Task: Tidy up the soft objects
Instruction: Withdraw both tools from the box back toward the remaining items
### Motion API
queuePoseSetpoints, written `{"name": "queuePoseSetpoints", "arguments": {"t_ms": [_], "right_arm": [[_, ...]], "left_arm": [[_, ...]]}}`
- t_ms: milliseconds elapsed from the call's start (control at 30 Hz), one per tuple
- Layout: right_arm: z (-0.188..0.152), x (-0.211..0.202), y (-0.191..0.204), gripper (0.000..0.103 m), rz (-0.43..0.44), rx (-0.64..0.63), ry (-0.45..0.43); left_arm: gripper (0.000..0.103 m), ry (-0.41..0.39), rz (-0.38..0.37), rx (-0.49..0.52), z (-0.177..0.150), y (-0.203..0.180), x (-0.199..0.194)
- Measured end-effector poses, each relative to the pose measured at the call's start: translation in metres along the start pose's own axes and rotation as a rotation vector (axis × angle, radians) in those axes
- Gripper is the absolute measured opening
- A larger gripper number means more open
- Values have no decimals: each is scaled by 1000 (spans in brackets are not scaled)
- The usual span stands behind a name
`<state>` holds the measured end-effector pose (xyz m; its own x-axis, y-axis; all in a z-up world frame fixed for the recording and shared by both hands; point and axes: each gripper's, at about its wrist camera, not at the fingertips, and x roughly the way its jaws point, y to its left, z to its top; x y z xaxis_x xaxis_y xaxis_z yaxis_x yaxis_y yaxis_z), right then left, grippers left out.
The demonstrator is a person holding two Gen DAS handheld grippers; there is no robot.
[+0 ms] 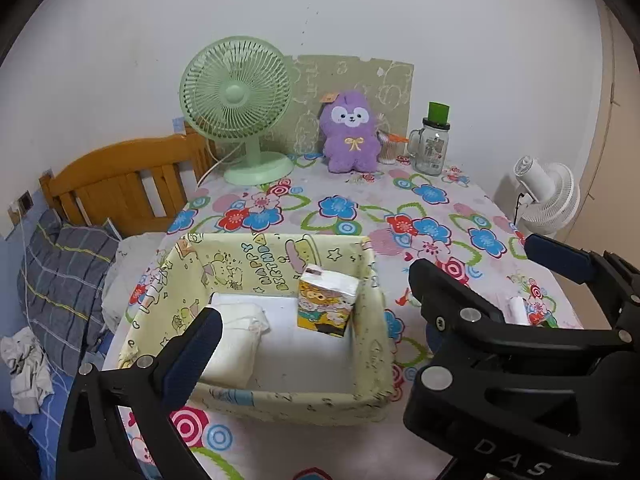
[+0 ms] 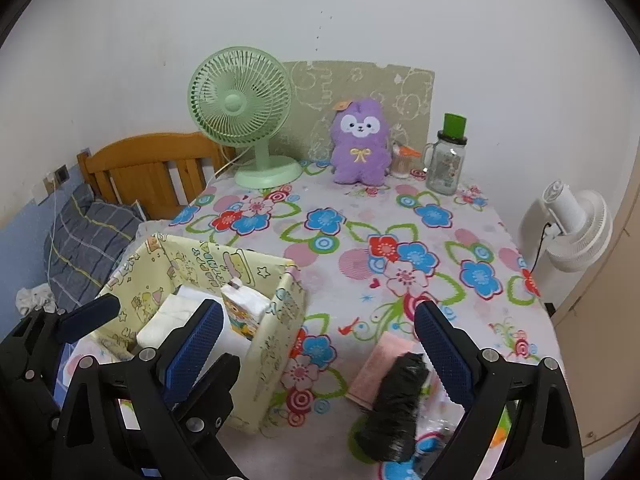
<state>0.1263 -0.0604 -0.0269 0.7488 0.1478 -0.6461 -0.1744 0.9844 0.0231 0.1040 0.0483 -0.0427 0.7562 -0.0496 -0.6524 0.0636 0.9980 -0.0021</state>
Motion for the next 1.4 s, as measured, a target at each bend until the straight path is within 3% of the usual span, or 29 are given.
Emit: {"name": "queuePoseSetpoints", "arguments": {"t_ms": [167, 333, 1033, 1400], "right_arm": [[-4, -20, -9, 98, -13, -3, -26], [-8, -44, -19, 98, -119, 8, -77], [-29, -97, -58, 98, -128, 39, -116], [-41, -106, -76, 98, -111, 55, -103]], "left_arm": [[103, -30, 4, 14, -2, -14, -16], [103, -64, 10, 21, -3, -26, -31], [103, -117, -46, 52, -16, -76, -68], [103, -119, -63, 83, -23, -103, -69]]}}
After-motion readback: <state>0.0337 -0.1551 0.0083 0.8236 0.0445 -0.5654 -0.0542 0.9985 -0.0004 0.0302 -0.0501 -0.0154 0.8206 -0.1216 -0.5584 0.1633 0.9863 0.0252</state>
